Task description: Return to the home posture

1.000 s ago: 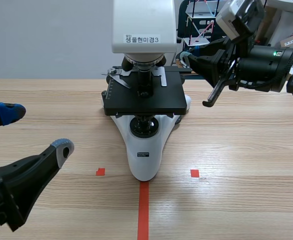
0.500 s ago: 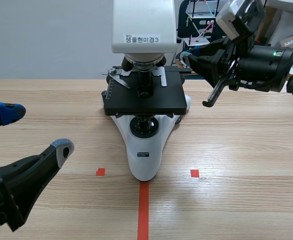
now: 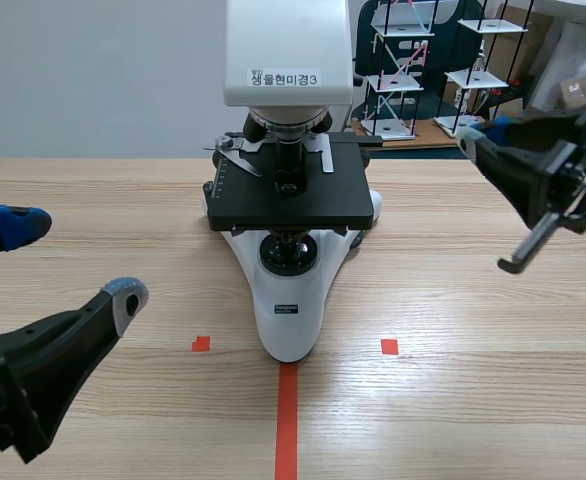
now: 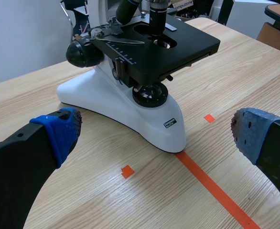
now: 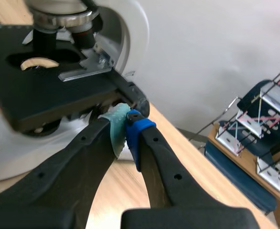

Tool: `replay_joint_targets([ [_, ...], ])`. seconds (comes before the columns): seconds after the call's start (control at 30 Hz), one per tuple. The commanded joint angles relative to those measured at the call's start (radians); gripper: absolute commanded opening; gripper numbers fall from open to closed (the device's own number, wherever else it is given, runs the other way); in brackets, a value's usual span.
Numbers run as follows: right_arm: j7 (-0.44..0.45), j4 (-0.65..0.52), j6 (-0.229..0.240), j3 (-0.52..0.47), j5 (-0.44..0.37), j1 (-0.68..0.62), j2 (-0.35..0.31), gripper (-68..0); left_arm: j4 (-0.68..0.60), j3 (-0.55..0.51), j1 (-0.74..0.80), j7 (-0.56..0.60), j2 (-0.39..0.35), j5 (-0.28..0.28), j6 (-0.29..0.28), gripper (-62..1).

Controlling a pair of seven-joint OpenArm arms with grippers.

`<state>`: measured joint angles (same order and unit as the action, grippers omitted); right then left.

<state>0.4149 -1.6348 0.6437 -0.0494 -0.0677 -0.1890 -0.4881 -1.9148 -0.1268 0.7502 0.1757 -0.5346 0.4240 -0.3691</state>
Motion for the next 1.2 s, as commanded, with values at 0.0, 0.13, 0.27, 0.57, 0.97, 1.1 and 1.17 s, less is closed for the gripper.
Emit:
replay_joint_targets([
  [0.0,0.032,-0.016,-0.001,-0.016,-0.011,-0.047,-0.005,-60.5,-0.011,0.003,0.000,0.014,0.002,0.005,-0.001,1.4],
  [0.13,0.119,-0.049,-0.002,-0.068,-0.011,-0.206,-0.005,-55.1,-0.011,0.003,0.000,0.014,0.002,0.006,-0.004,1.4],
  [0.27,0.260,-0.058,-0.002,-0.103,-0.012,-0.361,-0.005,-45.2,-0.011,0.003,0.000,0.014,0.002,0.006,-0.010,1.4],
  [0.57,0.479,-0.061,-0.004,-0.121,-0.014,-0.629,-0.005,-12.6,-0.011,0.003,0.000,0.014,0.002,0.006,-0.011,1.4],
  [0.97,0.486,-0.098,0.007,-0.121,0.016,-0.695,-0.005,-12.6,-0.011,0.003,0.000,0.014,0.002,0.006,-0.019,1.4],
  [1.1,0.486,-0.098,0.007,-0.121,0.016,-0.695,-0.005,-12.6,-0.011,0.003,0.000,0.014,0.002,0.006,-0.019,1.4],
  [1.17,0.486,-0.098,0.007,-0.121,0.016,-0.695,-0.005,-12.6,-0.011,0.003,0.000,0.014,0.002,0.006,-0.019,1.4],
])
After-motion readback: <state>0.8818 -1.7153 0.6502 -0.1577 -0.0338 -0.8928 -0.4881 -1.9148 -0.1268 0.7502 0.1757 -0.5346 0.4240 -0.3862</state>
